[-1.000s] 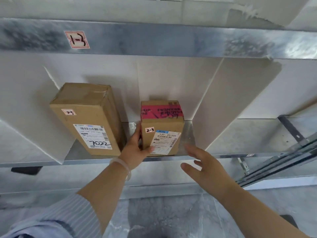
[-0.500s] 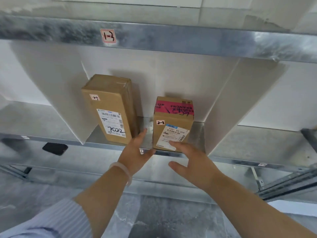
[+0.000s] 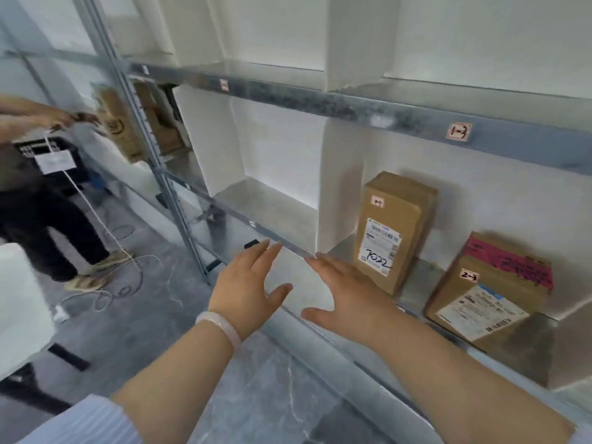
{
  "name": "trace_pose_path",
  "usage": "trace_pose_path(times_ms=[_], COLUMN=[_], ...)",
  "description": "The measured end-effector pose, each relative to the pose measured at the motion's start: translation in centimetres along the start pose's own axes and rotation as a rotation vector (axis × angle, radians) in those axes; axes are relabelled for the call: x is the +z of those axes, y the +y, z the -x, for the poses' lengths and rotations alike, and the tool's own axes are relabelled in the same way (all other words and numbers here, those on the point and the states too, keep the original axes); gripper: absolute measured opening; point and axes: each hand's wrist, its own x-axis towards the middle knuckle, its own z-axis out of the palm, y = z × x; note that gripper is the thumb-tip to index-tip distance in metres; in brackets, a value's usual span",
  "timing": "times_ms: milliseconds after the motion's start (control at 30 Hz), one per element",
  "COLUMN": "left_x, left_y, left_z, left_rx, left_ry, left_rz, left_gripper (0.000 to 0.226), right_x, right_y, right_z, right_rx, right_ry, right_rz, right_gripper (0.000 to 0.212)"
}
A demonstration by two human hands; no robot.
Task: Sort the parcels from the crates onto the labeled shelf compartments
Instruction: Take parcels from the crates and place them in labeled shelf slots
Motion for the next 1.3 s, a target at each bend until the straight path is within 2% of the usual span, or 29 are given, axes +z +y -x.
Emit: trace_pose_path(times_ms=[167, 400, 600, 867, 1000, 1300], left_x=[-8.2, -19.6, -26.6, -32.5, -35.8, -41.4], left_y=[-9.0, -23.3, -30.8, -38.0, -42.0, -51.4], left_z=[5.2, 17.3, 26.4, 35.7, 38.7, 42.7], left_rx=[-0.148, -0.362, -0.568, -0.821, -0.898, -1.103], left_ry=[0.094, 0.246, 0.311, 0.385, 0.460, 0.440], left_rz=[-0.137, -0.305, -0.418, -0.461, -0.519, -0.577], left_gripper=[0.075, 0.070, 0.074, 0.073, 0.073, 0.072], right_x=[3.4, 11.6, 17.2, 23.2, 26.0, 32.1], right_y=[-11.2, -30.5, -43.4, -57.7, -64.1, -77.0], right_z=[-5.7, -10.4, -11.5, -13.1, -14.5, -20.7], right_rx=[-0.207, -0.501, -0.672, -0.848, -0.954, -1.102], right_ry=[-0.014, -0.046, -0.127, -0.293, -0.321, -0.416], right_rz=[0.009, 0.063, 0.019, -0.086, -0.125, -0.191], right_gripper=[0.090, 0.091, 0.090, 0.087, 0.087, 0.084])
